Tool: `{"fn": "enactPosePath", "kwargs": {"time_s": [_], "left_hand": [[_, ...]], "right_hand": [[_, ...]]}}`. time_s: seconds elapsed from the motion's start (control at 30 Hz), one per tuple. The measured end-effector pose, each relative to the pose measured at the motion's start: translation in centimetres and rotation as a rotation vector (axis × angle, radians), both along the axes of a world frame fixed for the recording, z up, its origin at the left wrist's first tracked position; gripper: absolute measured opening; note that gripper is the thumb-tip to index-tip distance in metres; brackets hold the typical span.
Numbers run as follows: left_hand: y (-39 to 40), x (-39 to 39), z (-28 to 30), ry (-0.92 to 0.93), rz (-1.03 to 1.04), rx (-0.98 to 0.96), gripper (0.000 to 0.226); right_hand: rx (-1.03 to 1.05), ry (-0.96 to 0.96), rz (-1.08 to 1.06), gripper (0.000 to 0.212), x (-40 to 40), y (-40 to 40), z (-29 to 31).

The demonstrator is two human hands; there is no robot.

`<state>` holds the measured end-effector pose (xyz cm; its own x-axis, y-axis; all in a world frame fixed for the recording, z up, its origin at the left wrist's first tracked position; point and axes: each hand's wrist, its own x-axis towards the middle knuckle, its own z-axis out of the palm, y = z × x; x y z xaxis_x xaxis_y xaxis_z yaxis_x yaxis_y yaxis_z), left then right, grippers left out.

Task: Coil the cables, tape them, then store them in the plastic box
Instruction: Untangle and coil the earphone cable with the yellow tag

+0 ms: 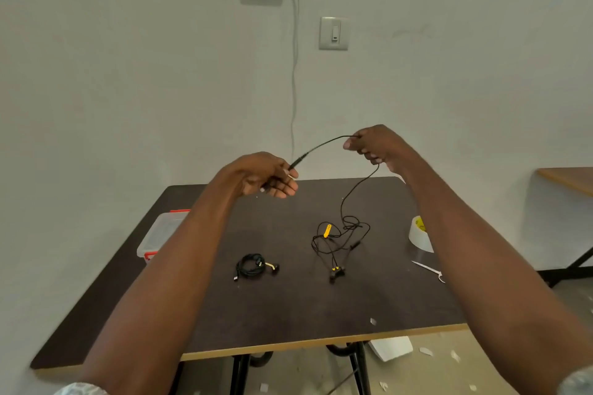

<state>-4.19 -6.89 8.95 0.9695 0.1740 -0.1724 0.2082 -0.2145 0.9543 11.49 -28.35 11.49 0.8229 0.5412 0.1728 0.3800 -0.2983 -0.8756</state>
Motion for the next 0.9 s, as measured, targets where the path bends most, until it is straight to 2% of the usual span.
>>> {"fn": "enactPosePath", "kwargs": {"time_s": [0.07,0.1,0.17,0.2,0.23,0.3,0.4,0.5,0.6,0.7,0.83,0.9], "left_hand": [[-0.7,0.3,-0.3,0.017,0.000,-0.043,0.016],[-1.0,0.5,-0.6,0.007,0.003,-0.110,0.018],[-1.7,1.0,-1.1,-0.034,0.009,-0.294,0.022],[-1.9,1.3,-1.5,-0.048,0.017,-0.379,0.022],[-2.2,1.5,-1.7,-0.061,0.024,-0.444,0.021],[-2.5,1.8,-2.1,-0.088,0.020,-0.540,0.018],[-3.0,1.8,-2.5,-0.126,-0.014,-0.609,0.019],[-3.2,1.5,-2.9,-0.095,-0.059,-0.585,0.016],[-3.5,1.3,-3.1,-0.104,-0.132,-0.625,0.017],[-4.0,1.0,-2.9,-0.190,-0.155,-0.778,0.015],[-5.2,1.5,-3.1,-0.538,-0.007,-1.003,0.017],[-5.3,1.9,-3.5,-0.681,0.099,-0.954,0.022]], "right_hand": [[-0.206,-0.068,-0.042,0.004,-0.2,1.0,-0.2],[-0.361,-0.123,-0.032,0.015,-0.3,1.5,-0.4],[-0.688,-0.241,-0.009,0.055,-0.8,2.0,-1.1],[-0.671,-0.239,0.077,0.069,-1.1,2.3,-1.6],[-0.539,-0.166,0.205,0.074,-1.5,2.4,-1.9],[-0.178,0.048,0.438,0.061,-2.0,2.8,-3.1],[0.113,0.099,0.449,0.026,-2.2,3.3,-4.7],[0.268,0.227,0.404,0.025,-1.8,3.2,-6.0],[0.254,0.201,0.317,0.024,-2.3,3.5,-7.2],[0.224,0.169,0.234,0.019,-3.8,3.9,-8.4],[0.049,0.122,0.293,0.022,-6.5,3.4,-9.8],[-0.124,0.121,0.382,0.024,-7.7,2.5,-10.1]]}}
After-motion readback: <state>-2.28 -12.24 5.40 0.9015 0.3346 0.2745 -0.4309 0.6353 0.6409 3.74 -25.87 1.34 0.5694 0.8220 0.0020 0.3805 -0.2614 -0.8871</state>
